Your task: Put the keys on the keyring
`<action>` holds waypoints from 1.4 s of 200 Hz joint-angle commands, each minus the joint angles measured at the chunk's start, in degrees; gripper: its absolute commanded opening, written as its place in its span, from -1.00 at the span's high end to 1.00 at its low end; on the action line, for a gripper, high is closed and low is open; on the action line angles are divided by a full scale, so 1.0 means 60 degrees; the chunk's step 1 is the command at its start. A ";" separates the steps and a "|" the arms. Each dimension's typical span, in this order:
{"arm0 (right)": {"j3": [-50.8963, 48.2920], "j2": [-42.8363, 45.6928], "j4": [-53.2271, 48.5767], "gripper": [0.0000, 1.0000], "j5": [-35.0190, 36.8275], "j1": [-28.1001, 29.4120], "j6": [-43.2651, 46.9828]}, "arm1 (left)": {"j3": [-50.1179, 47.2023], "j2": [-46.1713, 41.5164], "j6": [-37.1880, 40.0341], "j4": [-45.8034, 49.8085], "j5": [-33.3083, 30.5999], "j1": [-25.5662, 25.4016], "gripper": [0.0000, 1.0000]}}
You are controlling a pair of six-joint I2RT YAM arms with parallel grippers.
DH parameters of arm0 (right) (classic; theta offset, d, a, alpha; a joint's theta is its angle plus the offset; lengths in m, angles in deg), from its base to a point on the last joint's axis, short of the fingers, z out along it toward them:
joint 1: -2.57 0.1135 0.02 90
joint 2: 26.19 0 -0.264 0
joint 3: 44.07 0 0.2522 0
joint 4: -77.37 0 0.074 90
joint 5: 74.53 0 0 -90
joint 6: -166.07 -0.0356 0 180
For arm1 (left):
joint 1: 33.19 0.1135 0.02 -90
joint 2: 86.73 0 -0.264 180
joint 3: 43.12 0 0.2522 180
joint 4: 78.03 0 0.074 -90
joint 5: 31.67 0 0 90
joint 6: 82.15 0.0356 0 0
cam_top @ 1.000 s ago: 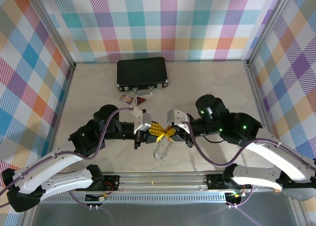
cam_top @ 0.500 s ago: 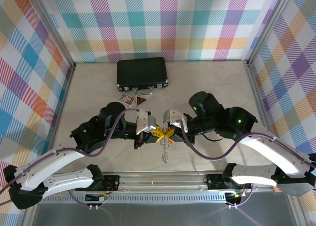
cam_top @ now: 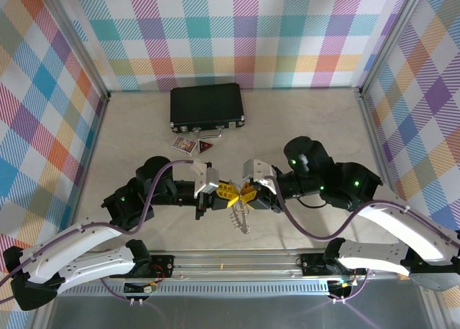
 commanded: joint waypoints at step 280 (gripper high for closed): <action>0.1009 -0.0420 -0.0889 1.00 -0.0129 0.0039 0.0652 | 0.2018 0.0891 0.1466 0.3538 -0.0532 -0.0057 0.38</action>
